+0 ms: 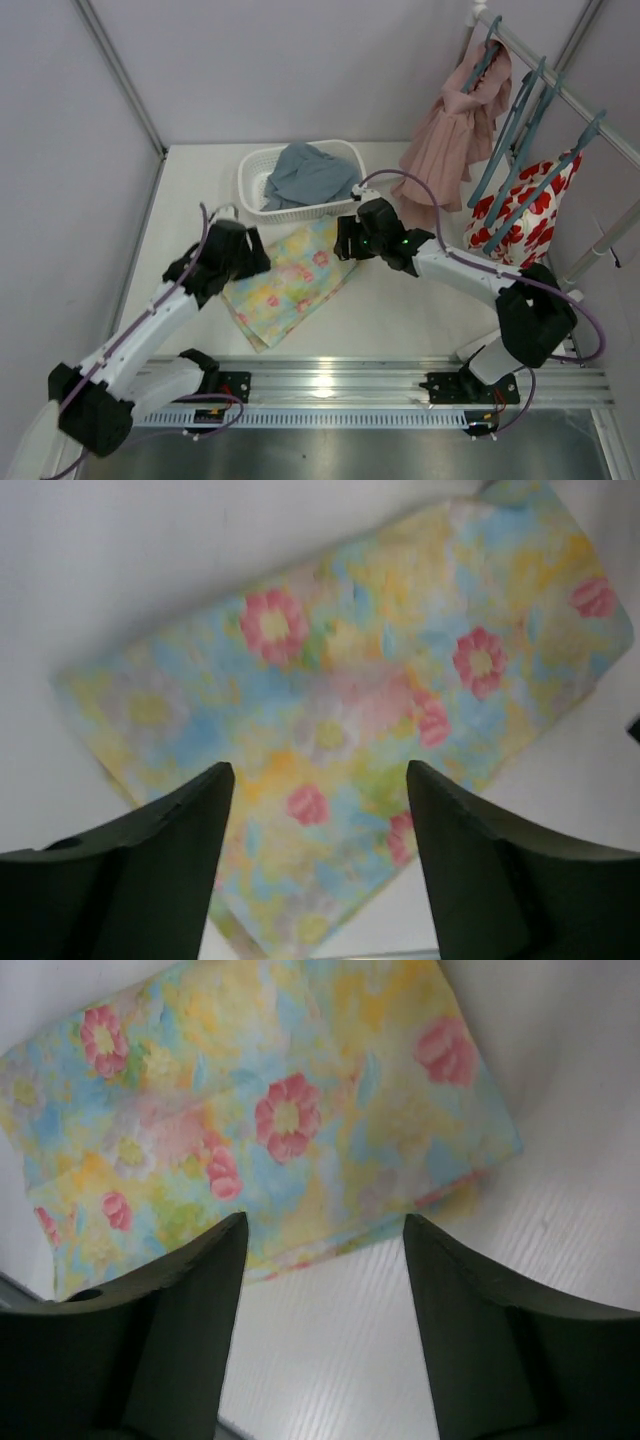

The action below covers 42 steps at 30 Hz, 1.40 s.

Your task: Place the skirt on the hanger

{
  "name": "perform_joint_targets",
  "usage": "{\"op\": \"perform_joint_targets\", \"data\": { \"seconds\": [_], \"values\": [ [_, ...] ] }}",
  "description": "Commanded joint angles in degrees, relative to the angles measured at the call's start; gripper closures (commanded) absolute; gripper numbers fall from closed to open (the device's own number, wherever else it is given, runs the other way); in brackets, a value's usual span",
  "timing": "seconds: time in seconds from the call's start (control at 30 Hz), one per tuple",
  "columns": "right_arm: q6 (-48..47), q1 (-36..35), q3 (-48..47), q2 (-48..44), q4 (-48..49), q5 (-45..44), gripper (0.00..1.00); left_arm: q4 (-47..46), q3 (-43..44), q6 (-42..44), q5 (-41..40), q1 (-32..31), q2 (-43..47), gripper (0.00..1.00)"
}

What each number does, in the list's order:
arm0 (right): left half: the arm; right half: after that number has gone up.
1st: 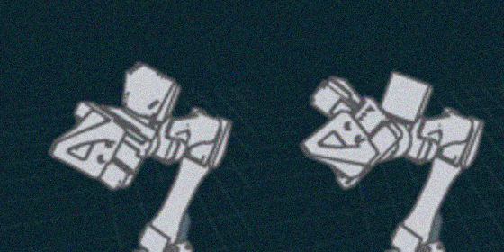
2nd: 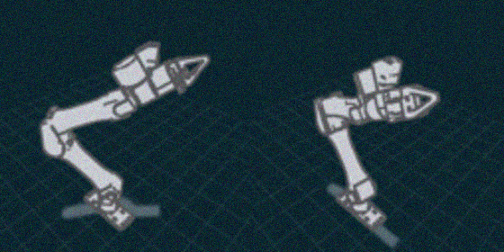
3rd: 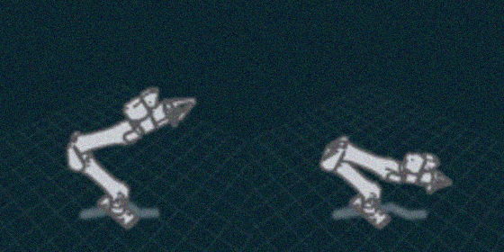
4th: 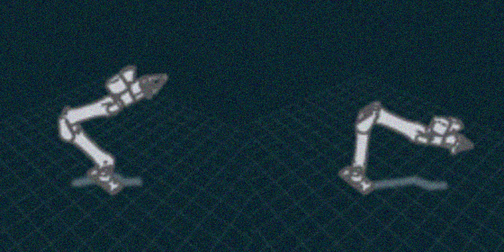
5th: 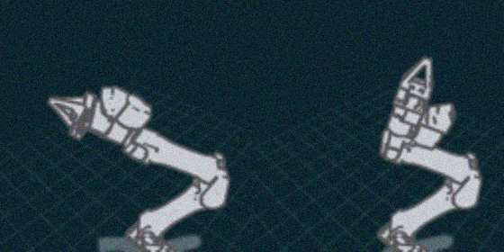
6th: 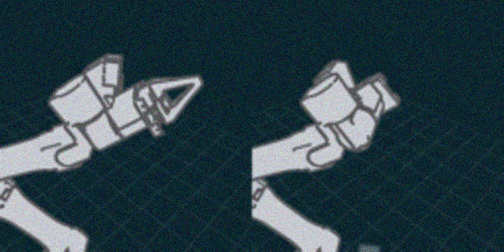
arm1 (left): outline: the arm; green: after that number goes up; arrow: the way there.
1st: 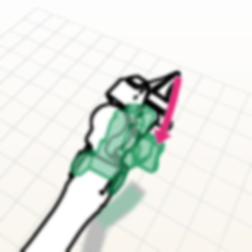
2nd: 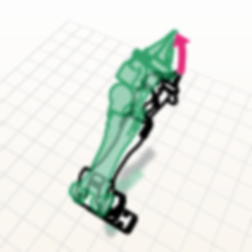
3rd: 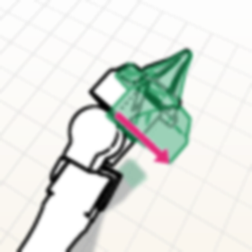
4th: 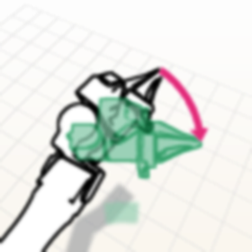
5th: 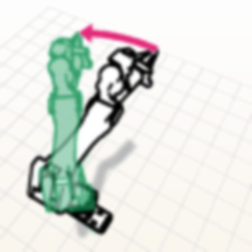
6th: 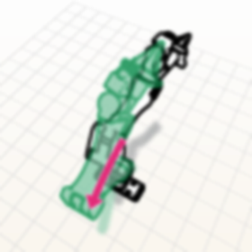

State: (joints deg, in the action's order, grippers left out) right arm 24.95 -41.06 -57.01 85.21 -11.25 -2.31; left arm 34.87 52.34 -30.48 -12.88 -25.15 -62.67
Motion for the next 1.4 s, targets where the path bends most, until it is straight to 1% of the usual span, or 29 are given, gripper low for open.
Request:
{"op": "perform_joint_targets", "data": {
  "seconds": [0.0,0.03,0.07,0.1,0.13,0.17,0.2,0.23,0.27,0.37,0.4,0.5,0.53,0.57,0.6,0.67,0.77,0.83,0.87,1.0,1.17,1.27,1.37],
  "values": [
    [-5.3,-0.3,-6.3,6.5,6.7,-0.7,0.36,-5.1,-12.1,-25.5,1.9,-3.6,5.8,0.29],
    [-6.0,-0.3,-7.2,9.9,7.0,-0.8,0.40,-4.9,-14.9,-27.3,0.6,-4.9,6.5,0.38],
    [-6.2,-0.3,-8.2,11.7,7.0,-1.2,0.45,-5.0,-15.4,-28.7,-0.2,-5.5,7.2,0.42],
    [-6.2,-0.3,-10.5,13.4,6.2,-1.7,0.60,-4.9,-15.9,-31.0,-1.3,-6.0,7.4,0.47],
    [-6.4,-0.2,-11.4,16.6,6.2,-2.7,0.68,-5.3,-16.6,-31.7,-3.4,-7.3,7.4,0.58],
    [-6.2,-0.2,-12.1,18.0,5.9,-3.1,0.74,-6.0,-16.9,-32.3,-3.5,-7.5,7.0,0.62],
    [-6.0,-0.1,-13.7,19.5,5.0,-3.6,0.83,-8.0,-17.2,-32.5,-3.4,-7.5,6.4,0.68],
    [-5.6,0.0,-14.3,22.0,4.7,-4.3,0.86,-8.5,-17.6,-32.8,-3.5,-7.5,5.7,0.80],
    [-5.4,0.0,-14.7,23.0,4.4,-4.6,0.93,-8.7,-17.7,-33.2,-3.6,-7.5,3.6,0.84],
    [-4.4,0.0,-15.0,25.3,3.6,-5.0,1.00,-10.2,-17.5,-33.7,-3.9,-7.3,-0.3,0.93],
    [-4.1,0.0,-14.8,25.4,3.1,-5.0,1.00,-9.7,-16.7,-34.1,-4.3,-6.7,-2.9,0.94],
    [-3.7,-0.5,-12.8,24.3,2.8,-6.0,1.00,-8.7,-15.9,-33.1,-4.4,-5.2,-6.0,0.96],
    [-3.6,-0.6,-10.8,23.7,3.1,-6.2,1.00,-8.2,-15.5,-32.7,-3.9,-3.4,-7.4,0.96],
    [-3.0,-0.8,-9.7,23.0,3.3,-6.5,1.00,-8.2,-15.4,-32.2,-3.3,-2.5,-8.0,0.96],
    [-2.6,-0.9,-8.7,21.6,3.9,-6.5,1.00,-8.3,-15.4,-30.7,-2.9,-1.7,-8.3,1.00],
    [-1.9,-1.2,-5.4,20.2,4.4,-6.3,1.00,-8.0,-15.3,-29.5,-3.7,0.5,-8.1,1.00],
    [-0.3,-2.8,-0.9,17.5,5.4,-7.2,1.00,-8.0,-14.3,-24.7,-4.5,3.9,-9.3,0.99],
    [1.6,-4.7,1.4,16.1,5.8,-8.5,1.00,-7.7,-12.4,-20.3,-3.6,6.6,-12.4,1.00],
    [2.4,-5.3,1.4,15.9,5.7,-9.3,1.00,-7.7,-12.0,-20.3,-3.2,7.4,-13.4,1.00],
    [7.3,-8.8,2.9,14.2,4.1,-11.8,1.00,-10.0,-9.3,-15.7,-1.6,10.4,-16.8,1.00],
    [13.7,-13.4,2.4,12.2,1.5,-16.0,1.00,-11.8,-6.2,-10.1,2.5,14.2,-21.1,1.00],
    [16.2,-14.1,2.0,11.4,0.7,-17.3,1.00,-12.1,-3.7,-7.2,4.0,15.5,-23.5,1.00],
    [15.7,-14.2,0.1,10.3,-0.9,-17.3,1.00,-10.1,-0.9,-3.6,3.8,15.7,-22.8,1.00]
  ]
}}
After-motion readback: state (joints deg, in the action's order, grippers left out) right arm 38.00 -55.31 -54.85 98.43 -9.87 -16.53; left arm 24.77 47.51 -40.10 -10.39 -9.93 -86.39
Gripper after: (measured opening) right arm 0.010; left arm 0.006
